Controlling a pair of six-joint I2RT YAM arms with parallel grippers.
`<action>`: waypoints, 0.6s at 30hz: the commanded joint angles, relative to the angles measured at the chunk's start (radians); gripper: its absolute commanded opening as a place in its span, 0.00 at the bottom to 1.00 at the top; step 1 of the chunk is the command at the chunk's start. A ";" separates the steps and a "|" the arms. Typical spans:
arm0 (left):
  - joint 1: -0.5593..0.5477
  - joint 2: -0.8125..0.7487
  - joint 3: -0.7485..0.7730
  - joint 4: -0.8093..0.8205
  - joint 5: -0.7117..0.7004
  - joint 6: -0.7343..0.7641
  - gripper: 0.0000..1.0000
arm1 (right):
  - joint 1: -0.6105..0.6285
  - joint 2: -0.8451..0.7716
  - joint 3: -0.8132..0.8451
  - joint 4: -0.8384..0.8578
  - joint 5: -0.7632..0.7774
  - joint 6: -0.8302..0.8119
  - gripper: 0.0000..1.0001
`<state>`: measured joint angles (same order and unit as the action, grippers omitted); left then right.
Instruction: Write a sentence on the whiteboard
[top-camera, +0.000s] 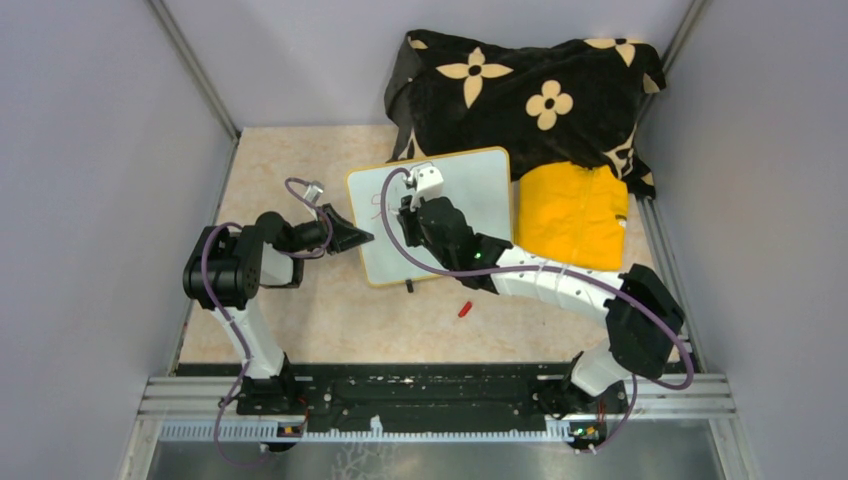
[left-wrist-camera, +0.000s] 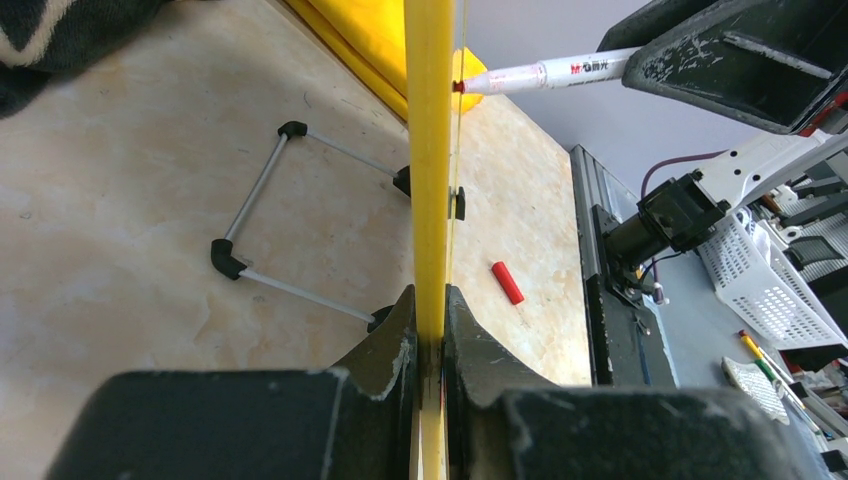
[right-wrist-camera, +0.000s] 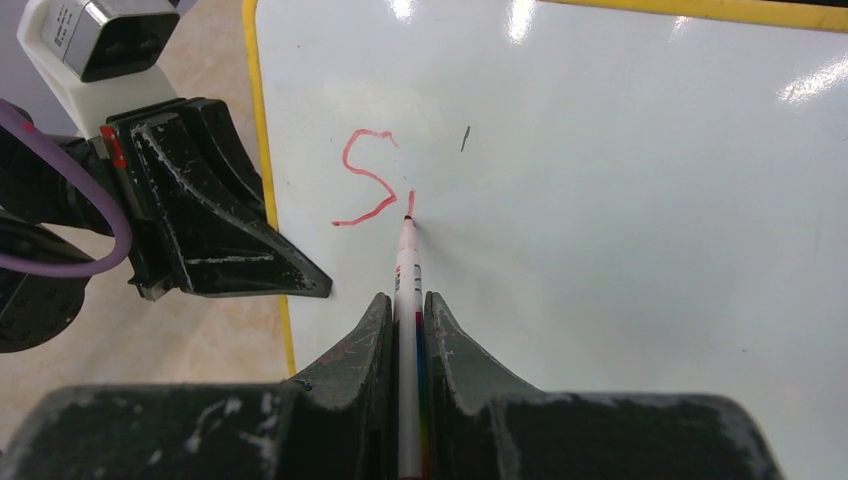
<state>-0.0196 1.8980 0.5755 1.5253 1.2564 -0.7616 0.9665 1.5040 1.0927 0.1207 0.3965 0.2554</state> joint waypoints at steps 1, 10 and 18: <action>-0.002 0.008 0.009 -0.008 0.003 0.059 0.00 | -0.003 -0.031 -0.017 -0.004 0.011 0.015 0.00; -0.003 0.008 0.009 -0.010 0.004 0.060 0.00 | -0.002 -0.028 0.008 -0.006 0.019 0.016 0.00; -0.002 0.009 0.008 -0.010 0.003 0.059 0.00 | -0.007 -0.008 0.063 0.000 0.041 0.001 0.00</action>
<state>-0.0196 1.8980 0.5758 1.5249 1.2564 -0.7605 0.9676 1.5005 1.0893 0.1112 0.3931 0.2653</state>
